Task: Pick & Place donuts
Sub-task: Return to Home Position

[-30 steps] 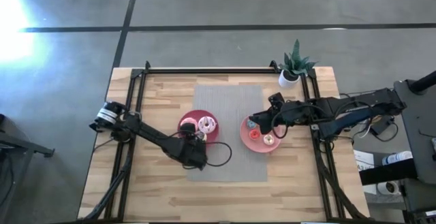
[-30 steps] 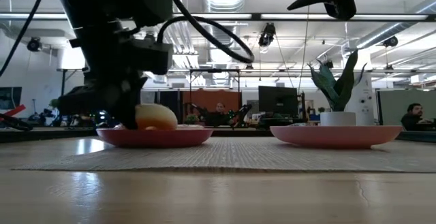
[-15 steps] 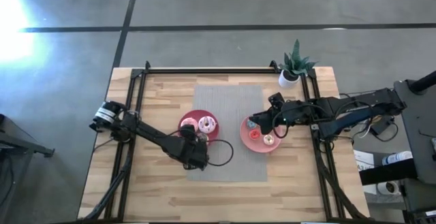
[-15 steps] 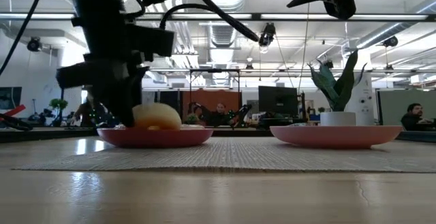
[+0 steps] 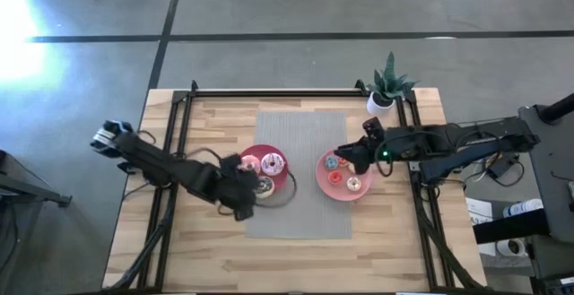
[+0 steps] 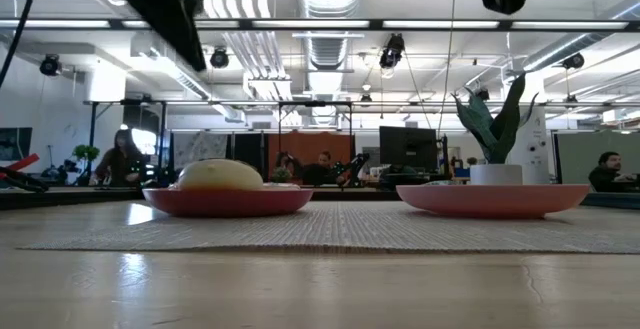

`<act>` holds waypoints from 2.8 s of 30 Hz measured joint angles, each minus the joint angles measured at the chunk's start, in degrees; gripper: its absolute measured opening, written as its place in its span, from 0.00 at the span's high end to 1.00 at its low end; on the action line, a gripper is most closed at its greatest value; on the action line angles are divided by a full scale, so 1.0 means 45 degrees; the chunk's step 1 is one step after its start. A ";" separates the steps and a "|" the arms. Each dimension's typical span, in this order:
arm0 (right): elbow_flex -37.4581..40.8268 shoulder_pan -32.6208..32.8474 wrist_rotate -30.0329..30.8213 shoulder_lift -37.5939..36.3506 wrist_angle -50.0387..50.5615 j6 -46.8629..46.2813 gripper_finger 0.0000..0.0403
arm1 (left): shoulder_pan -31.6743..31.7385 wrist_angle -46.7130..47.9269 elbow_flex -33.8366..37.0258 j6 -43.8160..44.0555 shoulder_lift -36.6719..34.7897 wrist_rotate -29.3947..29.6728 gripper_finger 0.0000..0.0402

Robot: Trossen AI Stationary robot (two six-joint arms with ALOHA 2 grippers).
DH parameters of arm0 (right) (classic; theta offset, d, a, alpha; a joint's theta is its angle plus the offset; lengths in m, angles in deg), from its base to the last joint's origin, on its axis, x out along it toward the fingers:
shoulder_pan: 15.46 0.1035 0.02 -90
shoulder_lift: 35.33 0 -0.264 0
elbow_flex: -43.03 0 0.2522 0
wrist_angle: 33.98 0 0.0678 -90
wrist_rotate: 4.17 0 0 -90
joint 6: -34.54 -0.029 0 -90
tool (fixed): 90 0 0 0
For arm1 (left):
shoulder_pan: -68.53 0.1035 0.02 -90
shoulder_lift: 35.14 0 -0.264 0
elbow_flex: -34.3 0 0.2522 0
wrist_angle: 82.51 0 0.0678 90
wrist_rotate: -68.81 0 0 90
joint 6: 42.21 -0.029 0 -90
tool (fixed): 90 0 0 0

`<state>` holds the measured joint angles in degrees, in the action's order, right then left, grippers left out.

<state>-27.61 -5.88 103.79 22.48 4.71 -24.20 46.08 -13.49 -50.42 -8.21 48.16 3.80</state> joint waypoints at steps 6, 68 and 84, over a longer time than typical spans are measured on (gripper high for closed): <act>0.0000 0.0494 -0.0399 -0.0408 -0.0082 0.1894 0.61 | -0.0078 -0.2186 0.0687 0.2137 -0.1939 -0.0123 0.58; 1.1312 0.2059 0.1337 -0.8406 -0.4568 0.2054 0.65 | 0.4614 -1.4425 1.3441 0.0131 -1.5113 -0.8516 0.58; 1.1312 0.2055 0.1342 -0.8404 -0.4566 0.2059 0.65 | 0.4673 -1.2770 1.5648 -0.7973 -1.8500 -0.7219 0.58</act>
<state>23.29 3.37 109.82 -15.34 -15.83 -14.93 67.11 -70.96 20.00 -44.09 -35.09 -28.69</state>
